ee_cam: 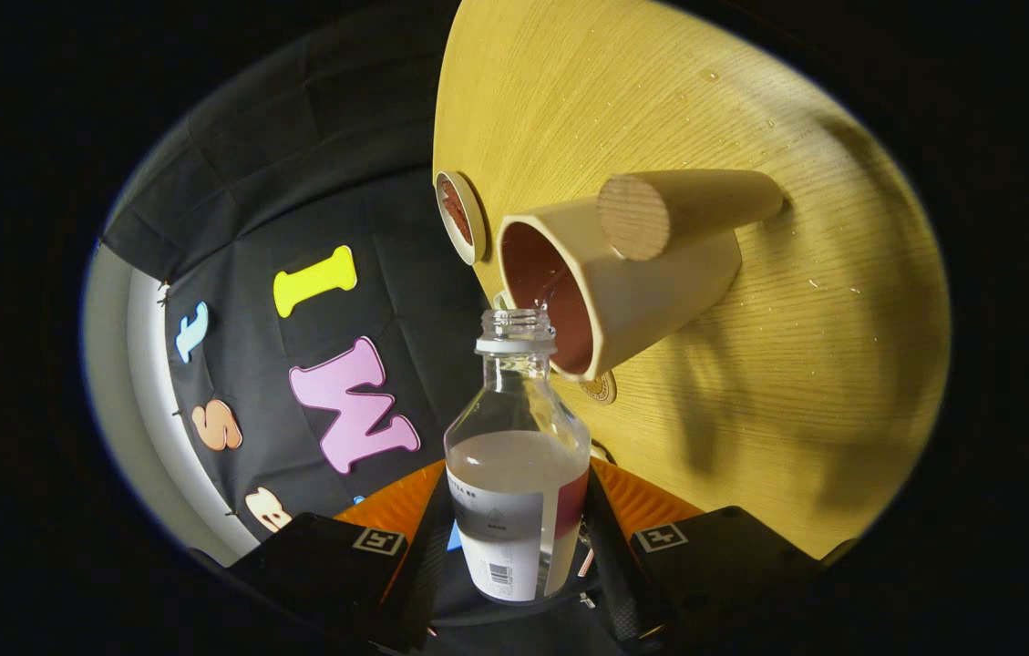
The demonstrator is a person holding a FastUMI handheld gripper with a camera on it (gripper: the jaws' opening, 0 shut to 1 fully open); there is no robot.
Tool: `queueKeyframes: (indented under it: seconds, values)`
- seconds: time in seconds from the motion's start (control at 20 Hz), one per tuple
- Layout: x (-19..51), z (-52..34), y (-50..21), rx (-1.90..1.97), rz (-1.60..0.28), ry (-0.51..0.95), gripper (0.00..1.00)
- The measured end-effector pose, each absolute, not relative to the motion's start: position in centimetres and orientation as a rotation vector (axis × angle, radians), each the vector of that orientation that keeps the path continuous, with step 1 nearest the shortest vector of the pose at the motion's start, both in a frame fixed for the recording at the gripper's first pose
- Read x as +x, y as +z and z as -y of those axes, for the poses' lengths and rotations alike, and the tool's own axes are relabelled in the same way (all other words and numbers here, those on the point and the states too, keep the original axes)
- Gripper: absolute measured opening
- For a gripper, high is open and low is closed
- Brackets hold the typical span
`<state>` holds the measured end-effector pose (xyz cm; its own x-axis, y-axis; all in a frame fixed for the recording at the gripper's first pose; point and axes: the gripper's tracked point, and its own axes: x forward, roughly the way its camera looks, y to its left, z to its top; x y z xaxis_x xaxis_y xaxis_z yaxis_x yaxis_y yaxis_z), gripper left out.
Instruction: Take the bottle from table, then pour the juice into the cup, finally place the bottle on the coaster
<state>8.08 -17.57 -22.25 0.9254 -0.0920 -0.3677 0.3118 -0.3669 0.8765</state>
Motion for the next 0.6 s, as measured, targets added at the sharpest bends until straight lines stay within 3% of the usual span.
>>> queueKeyframes:
  seconds: [0.6]
  values:
    - [8.25, 17.16, -21.96, 1.970, -0.178, -0.426, 0.76]
